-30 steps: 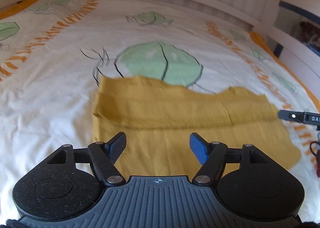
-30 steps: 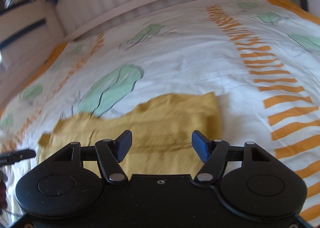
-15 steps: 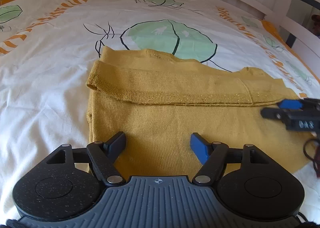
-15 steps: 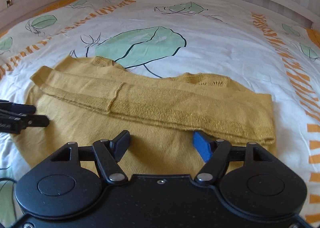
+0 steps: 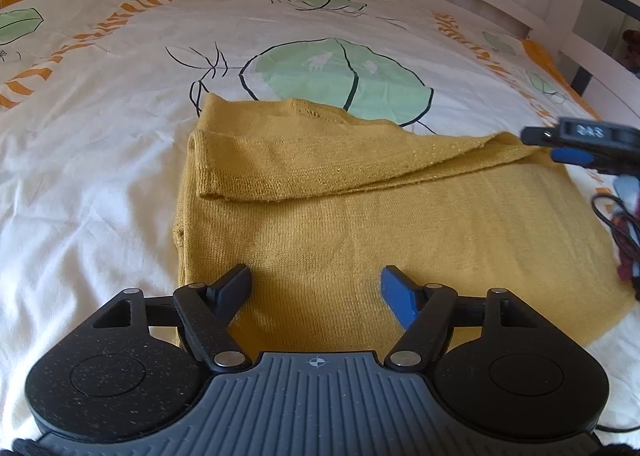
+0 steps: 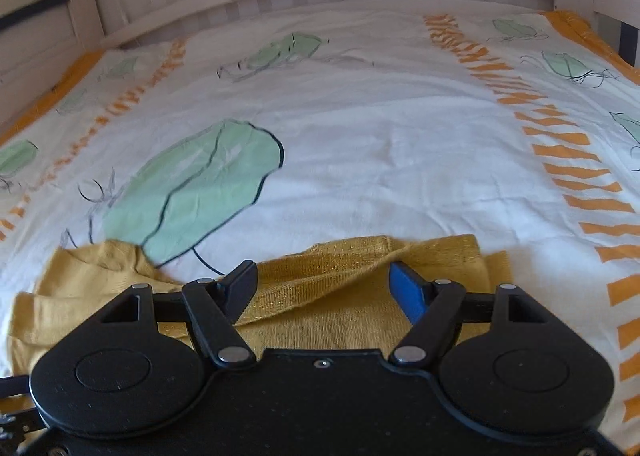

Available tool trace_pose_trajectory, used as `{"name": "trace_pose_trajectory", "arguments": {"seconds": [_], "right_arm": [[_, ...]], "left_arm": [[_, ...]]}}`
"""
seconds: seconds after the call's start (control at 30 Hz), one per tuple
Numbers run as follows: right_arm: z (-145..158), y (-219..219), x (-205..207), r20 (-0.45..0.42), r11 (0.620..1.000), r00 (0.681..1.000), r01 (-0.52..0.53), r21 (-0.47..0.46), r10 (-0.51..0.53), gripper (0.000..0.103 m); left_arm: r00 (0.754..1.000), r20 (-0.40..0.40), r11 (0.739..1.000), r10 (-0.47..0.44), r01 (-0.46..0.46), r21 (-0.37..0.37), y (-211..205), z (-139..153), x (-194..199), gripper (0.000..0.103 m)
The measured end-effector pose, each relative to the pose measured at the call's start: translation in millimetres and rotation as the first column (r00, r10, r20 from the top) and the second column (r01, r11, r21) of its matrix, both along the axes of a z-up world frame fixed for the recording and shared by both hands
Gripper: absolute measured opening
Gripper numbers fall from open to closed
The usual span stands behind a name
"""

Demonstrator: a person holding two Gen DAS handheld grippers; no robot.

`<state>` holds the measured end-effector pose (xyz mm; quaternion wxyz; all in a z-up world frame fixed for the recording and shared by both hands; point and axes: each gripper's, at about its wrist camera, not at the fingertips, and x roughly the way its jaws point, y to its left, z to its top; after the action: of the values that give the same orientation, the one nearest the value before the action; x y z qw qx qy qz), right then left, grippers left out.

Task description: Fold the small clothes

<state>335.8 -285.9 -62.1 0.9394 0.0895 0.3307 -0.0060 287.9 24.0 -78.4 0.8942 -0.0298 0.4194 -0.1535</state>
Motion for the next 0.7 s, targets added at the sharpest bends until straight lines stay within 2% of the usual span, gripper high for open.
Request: {"name": "trace_pose_trajectory", "arguments": {"seconds": [0.23,0.37,0.5,0.7], "right_arm": [[-18.8,12.2,-48.5,-0.021,0.992,0.996,-0.086,-0.087,0.085,0.076],[-31.7,16.8,-54.4,-0.02,0.986,0.993,-0.114,-0.119,0.112,0.083],[-38.3,14.6,-54.0,-0.007,0.989,0.993,-0.116,-0.094,0.116,0.089],[-44.5,14.1,-57.1,0.024,0.987,0.991,-0.126,-0.094,0.129,0.094]], "left_arm": [[1.0,0.023,1.0,0.019,-0.02,0.02,3.0,11.4,15.9,0.07],[1.0,0.018,0.997,0.016,-0.017,0.073,2.8,8.8,37.2,0.07],[1.0,0.015,0.995,0.016,-0.017,0.103,1.7,7.5,59.4,0.07],[0.999,0.011,0.996,0.047,-0.048,0.073,2.6,5.7,89.5,0.07]]}}
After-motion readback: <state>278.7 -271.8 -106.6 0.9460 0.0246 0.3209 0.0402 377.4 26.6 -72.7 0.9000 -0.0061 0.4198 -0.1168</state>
